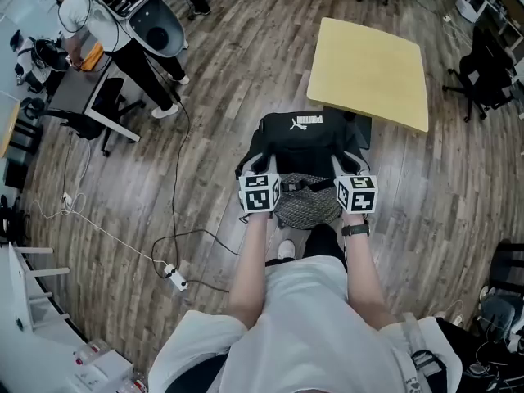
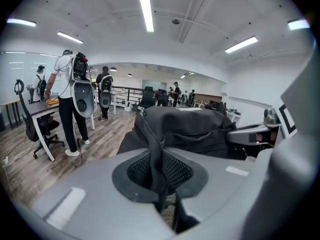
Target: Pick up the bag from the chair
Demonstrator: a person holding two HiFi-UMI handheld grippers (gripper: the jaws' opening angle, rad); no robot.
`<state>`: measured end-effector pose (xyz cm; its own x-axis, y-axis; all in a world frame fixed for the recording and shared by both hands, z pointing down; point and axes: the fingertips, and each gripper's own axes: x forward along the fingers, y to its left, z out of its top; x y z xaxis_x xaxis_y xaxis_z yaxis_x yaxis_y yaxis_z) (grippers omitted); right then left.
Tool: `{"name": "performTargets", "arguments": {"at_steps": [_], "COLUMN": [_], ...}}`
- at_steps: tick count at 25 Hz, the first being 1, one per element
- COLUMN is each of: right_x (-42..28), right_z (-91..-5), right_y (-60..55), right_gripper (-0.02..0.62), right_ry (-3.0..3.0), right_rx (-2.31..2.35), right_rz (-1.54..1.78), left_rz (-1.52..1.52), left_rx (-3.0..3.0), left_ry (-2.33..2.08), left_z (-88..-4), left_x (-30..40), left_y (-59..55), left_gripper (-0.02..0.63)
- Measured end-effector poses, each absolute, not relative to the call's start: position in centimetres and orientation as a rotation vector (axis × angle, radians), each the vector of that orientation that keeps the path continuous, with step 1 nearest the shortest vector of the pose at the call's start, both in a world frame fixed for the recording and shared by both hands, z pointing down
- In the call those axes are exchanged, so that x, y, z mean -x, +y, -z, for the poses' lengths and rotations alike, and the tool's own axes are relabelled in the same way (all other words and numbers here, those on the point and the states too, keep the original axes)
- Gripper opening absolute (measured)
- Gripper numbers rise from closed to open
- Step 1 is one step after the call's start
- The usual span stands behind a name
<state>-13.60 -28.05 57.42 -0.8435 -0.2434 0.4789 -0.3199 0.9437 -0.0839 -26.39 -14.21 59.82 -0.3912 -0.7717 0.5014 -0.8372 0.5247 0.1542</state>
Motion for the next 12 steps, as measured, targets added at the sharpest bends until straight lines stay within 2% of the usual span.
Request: {"name": "performTargets", "arguments": {"at_steps": [12], "right_x": [14.0], "right_z": [-48.7], "right_y": [-26.8], "right_gripper": [0.088], "right_ry": [-2.780], "right_rx": [-0.475], "right_rz": [-0.111], "left_rz": [-0.122], "left_rx": [-1.379], "left_ry": [-2.390], "left_z": [-51.3], "left_x": [27.3], "left_y": [-13.3], "left_gripper": [0.040]}}
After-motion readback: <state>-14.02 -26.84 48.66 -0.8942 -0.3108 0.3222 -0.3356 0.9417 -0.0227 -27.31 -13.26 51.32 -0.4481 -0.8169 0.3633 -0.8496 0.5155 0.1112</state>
